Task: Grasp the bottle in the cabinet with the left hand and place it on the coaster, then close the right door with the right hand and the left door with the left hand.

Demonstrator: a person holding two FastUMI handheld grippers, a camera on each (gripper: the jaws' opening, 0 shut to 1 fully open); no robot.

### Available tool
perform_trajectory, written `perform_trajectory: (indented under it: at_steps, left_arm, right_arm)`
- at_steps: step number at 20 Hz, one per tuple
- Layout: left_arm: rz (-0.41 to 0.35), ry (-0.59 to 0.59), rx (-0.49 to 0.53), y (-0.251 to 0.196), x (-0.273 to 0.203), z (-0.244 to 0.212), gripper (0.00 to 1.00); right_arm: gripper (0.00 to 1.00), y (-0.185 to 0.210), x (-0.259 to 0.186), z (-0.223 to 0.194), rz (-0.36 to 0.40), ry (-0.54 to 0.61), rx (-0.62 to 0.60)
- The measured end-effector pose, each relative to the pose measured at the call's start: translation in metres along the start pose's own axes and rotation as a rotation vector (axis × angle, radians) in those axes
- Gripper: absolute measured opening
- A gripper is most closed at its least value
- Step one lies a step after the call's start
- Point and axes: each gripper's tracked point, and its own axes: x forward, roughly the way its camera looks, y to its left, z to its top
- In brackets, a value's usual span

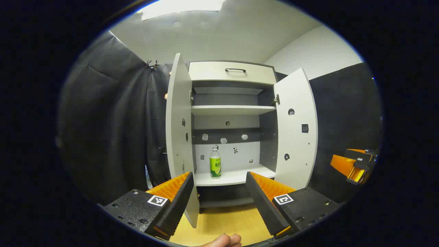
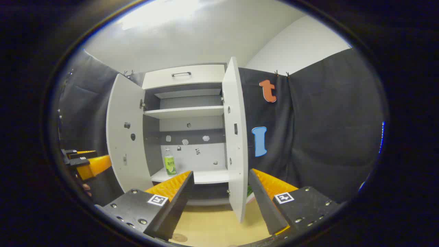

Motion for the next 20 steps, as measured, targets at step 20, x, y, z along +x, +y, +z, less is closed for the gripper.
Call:
perform_trajectory:
  at_steps: [20]
  left_arm:
    - [-0.063,0.106,-0.082,-0.033,0.069,-0.034,0.96]
  right_arm:
    - [0.97,-0.016,0.024,0.009,0.029,-0.074,-0.038]
